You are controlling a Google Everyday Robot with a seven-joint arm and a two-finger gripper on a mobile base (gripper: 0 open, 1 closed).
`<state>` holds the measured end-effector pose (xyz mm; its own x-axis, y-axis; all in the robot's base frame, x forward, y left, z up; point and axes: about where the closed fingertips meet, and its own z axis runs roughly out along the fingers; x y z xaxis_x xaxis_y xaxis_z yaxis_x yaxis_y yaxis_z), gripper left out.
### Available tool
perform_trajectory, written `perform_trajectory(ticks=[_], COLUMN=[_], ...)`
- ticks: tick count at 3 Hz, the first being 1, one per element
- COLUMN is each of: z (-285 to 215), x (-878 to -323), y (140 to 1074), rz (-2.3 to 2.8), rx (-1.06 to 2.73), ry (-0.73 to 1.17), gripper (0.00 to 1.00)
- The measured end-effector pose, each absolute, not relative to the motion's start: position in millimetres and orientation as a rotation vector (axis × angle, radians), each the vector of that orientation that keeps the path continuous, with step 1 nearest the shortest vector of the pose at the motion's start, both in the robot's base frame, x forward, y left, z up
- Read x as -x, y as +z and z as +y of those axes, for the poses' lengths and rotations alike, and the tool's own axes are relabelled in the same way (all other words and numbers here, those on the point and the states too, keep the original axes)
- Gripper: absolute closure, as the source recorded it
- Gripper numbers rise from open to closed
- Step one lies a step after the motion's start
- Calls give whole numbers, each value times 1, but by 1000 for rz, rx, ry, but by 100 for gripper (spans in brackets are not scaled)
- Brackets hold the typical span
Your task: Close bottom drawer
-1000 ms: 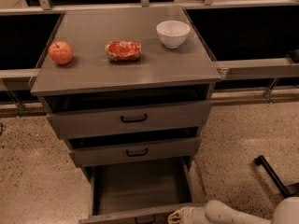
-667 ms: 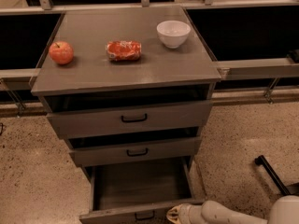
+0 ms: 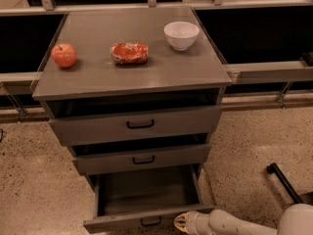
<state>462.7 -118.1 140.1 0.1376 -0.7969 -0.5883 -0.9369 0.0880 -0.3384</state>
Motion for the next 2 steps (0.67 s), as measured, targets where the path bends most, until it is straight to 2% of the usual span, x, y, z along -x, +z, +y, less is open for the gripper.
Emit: perform_trajectory(ticks=[1, 2], z=[-114, -109], x=[-469, -505], y=[137, 131], rz=[1672, 1643], rx=[1727, 1687], ry=[231, 139], gripper=[100, 100])
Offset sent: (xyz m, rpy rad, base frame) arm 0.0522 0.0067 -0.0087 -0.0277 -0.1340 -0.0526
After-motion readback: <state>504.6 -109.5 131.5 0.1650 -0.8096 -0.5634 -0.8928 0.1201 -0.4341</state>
